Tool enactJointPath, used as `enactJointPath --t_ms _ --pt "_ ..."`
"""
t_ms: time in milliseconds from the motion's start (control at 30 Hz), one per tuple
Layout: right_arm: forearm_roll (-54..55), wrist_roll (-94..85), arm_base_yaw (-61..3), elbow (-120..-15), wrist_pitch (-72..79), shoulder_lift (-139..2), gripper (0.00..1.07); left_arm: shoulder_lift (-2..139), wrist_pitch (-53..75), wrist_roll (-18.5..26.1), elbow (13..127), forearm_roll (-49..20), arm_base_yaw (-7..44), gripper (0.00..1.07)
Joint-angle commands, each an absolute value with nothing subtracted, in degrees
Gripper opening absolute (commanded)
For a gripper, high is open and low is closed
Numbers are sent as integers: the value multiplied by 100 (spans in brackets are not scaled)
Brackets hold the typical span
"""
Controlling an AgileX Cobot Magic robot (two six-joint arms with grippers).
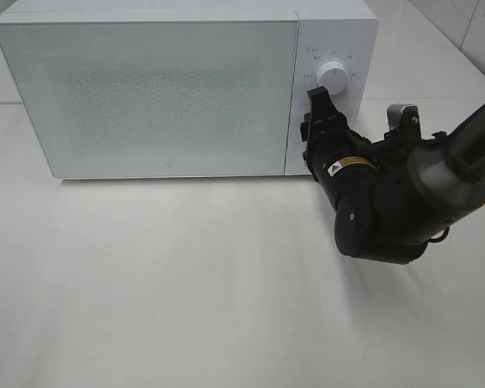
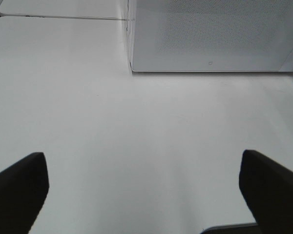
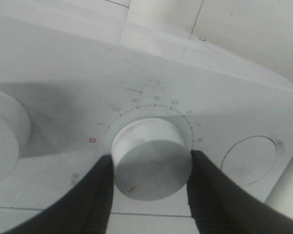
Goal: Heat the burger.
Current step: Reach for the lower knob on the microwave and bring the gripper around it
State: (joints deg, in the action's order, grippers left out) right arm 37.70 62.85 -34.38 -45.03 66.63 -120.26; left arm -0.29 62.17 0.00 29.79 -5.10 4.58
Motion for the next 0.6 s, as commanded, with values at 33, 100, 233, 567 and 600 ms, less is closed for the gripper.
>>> enactJointPath --t_ms 33,100,233,567,600 --pt "3352 6406 -3409 -4715 7850 -11958 28 -126 6142 0 2974 -556 447 98" --pt "3352 6388 -3409 -4715 7850 -11958 28 -126 6142 0 2974 -556 447 98" --pt "3352 6205 -3409 -4715 7850 -11958 29 -126 6142 0 2974 -556 447 98" --pt "3547 6022 -3409 -4704 7844 -11958 36 -126 6142 0 2974 -556 447 98" --pt "3644 6022 -3409 -4687 7832 -11958 39 -126 6142 0 2974 -556 447 98"
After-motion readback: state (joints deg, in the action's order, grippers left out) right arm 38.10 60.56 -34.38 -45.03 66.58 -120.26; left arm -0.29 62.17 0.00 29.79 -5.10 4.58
